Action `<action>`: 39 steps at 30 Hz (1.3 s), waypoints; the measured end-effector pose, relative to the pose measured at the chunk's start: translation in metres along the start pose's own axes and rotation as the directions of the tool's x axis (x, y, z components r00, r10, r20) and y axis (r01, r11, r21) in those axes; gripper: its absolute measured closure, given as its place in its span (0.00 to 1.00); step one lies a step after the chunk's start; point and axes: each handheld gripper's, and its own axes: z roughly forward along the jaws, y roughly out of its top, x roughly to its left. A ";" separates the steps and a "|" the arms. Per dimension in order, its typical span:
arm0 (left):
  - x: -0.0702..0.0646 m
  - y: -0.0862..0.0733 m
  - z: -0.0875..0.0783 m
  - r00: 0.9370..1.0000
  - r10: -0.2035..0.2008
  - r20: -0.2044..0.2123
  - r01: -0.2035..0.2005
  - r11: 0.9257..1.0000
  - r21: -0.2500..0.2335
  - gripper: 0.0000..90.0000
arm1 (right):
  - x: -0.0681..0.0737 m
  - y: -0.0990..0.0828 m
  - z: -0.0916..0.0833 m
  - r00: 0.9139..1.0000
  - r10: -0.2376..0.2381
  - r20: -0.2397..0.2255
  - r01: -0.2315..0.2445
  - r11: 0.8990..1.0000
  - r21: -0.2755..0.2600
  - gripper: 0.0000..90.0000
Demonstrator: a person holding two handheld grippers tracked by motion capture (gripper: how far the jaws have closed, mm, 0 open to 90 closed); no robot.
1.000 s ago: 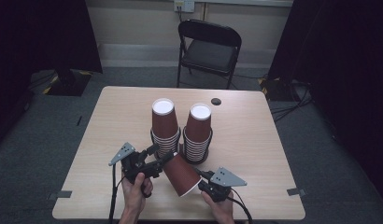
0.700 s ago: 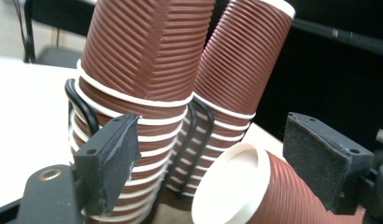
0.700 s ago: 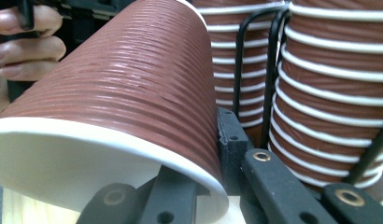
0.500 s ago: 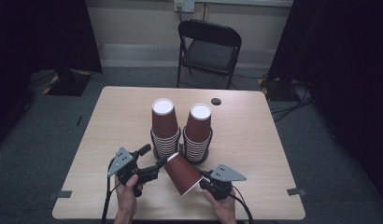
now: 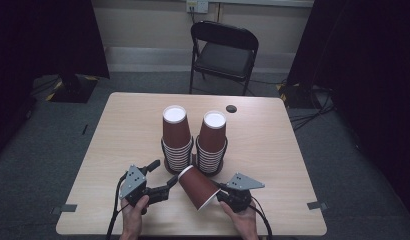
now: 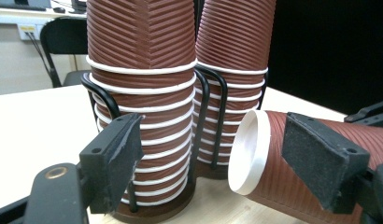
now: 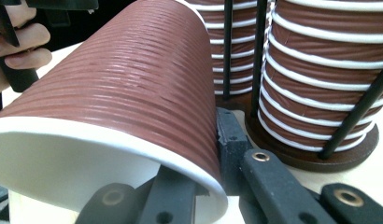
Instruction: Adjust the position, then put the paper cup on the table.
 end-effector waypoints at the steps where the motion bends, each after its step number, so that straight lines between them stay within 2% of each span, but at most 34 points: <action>1: -0.002 -0.001 0.000 1.000 0.015 -0.009 -0.015 1.000 0.007 0.23 | -0.001 0.001 0.000 1.000 0.000 -0.006 0.000 1.000 0.015 0.95; 5: -0.006 -0.003 0.000 0.997 0.065 -0.036 -0.064 0.998 0.009 0.23 | -0.004 0.002 -0.001 1.000 0.003 -0.012 -0.003 1.000 0.031 0.95; 6: -0.006 -0.003 0.000 0.997 0.065 -0.036 -0.064 0.998 0.009 0.23 | -0.005 0.002 -0.001 1.000 0.005 -0.012 -0.004 1.000 0.031 0.95; 7: -0.008 -0.004 0.001 0.994 0.096 -0.048 -0.095 0.995 0.011 0.23 | -0.006 0.003 -0.001 1.000 0.007 -0.014 -0.007 0.999 0.033 0.95; 10: -0.009 -0.004 0.001 0.994 0.095 -0.044 -0.095 0.995 0.016 0.23 | -0.008 0.003 -0.002 1.000 0.006 -0.015 -0.005 0.999 0.043 0.95; 13: -0.010 -0.005 0.003 0.992 0.124 -0.038 -0.123 0.992 0.039 0.23 | -0.009 0.006 -0.002 0.999 0.008 -0.038 -0.005 0.997 0.072 0.95; 15: -0.011 -0.007 0.004 0.990 0.129 -0.056 -0.127 0.991 0.050 0.24 | -0.009 0.008 -0.002 0.999 0.008 -0.046 -0.004 0.996 0.085 0.95; 16: -0.009 -0.007 0.004 0.993 0.114 -0.038 -0.112 0.992 0.053 0.25 | -0.010 0.009 -0.002 0.999 0.007 -0.050 -0.003 0.996 0.093 0.95; 18: -0.008 -0.008 0.004 0.994 0.108 -0.022 -0.107 0.993 0.056 0.25 | -0.011 0.010 -0.002 0.999 0.006 -0.050 -0.001 0.995 0.099 0.95; 22: -0.008 -0.010 0.006 0.991 0.130 0.011 -0.131 0.987 0.090 0.23 | -0.017 0.015 -0.001 0.998 0.006 -0.061 0.001 0.993 0.122 0.95; 23: -0.009 -0.010 0.006 0.989 0.145 0.004 -0.144 0.985 0.099 0.21 | -0.017 0.016 0.000 0.998 0.004 -0.061 0.003 0.992 0.126 0.95; 25: -0.011 -0.010 0.006 0.986 0.165 0.031 -0.168 0.980 0.107 0.22 | -0.018 0.018 0.000 0.998 0.003 -0.068 0.006 0.991 0.137 0.95; 26: -0.011 -0.010 0.006 0.986 0.165 0.031 -0.168 0.980 0.107 0.21 | -0.018 0.018 0.000 0.998 0.003 -0.068 0.006 0.991 0.137 0.95; 27: -0.014 -0.010 0.005 0.979 0.194 0.068 -0.200 0.974 0.105 0.18 | -0.019 0.019 0.000 0.997 0.007 -0.080 0.005 0.989 0.145 0.95; 28: -0.014 -0.010 0.005 0.979 0.194 0.068 -0.200 0.974 0.105 0.18 | -0.019 0.020 0.000 0.996 0.007 -0.085 0.006 0.989 0.149 0.95; 32: -0.020 -0.011 0.005 0.959 0.271 0.085 -0.279 0.953 0.117 0.17 | -0.020 0.022 0.000 0.995 0.008 -0.100 0.010 0.984 0.179 0.95; 33: -0.021 -0.011 0.005 0.957 0.276 0.089 -0.285 0.951 0.117 0.17 | -0.020 0.022 0.000 0.995 0.006 -0.100 0.013 0.982 0.188 0.95; 36: -0.025 -0.012 0.007 0.945 0.305 0.117 -0.318 0.940 0.120 0.17 | -0.021 0.023 0.000 0.994 0.005 -0.112 0.018 0.979 0.203 0.95; 39: -0.032 -0.014 0.009 0.931 0.340 0.130 -0.357 0.923 0.142 0.17 | -0.023 0.023 0.000 0.993 0.010 -0.121 0.017 0.974 0.224 0.95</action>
